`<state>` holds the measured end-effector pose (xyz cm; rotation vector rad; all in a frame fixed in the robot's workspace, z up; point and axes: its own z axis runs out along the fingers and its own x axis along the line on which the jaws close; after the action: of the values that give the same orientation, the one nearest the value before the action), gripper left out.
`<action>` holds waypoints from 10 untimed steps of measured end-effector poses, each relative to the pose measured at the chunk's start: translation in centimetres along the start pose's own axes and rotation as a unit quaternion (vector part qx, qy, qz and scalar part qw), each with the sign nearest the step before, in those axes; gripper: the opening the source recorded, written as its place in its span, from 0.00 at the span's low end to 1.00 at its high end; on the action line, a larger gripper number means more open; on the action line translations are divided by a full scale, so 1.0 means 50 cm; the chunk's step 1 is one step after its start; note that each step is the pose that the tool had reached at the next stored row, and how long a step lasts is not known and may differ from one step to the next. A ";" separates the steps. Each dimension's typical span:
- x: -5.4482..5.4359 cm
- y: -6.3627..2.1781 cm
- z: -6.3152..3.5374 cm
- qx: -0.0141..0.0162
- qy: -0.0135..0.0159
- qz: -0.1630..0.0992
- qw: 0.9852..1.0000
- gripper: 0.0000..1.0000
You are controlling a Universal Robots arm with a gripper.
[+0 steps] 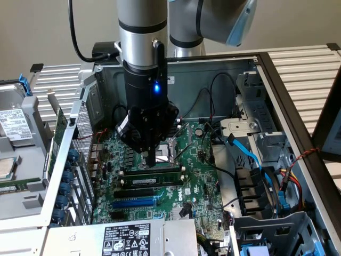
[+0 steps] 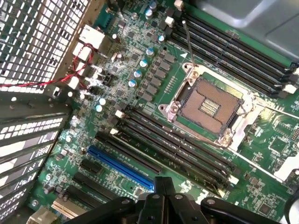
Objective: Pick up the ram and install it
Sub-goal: 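Press down the ram until it locks into place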
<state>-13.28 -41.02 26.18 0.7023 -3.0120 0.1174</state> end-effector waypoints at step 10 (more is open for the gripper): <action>0.000 0.000 0.000 0.001 -0.004 0.058 0.998 0.11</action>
<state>-13.29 -41.02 26.19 0.5285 -3.0600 0.1210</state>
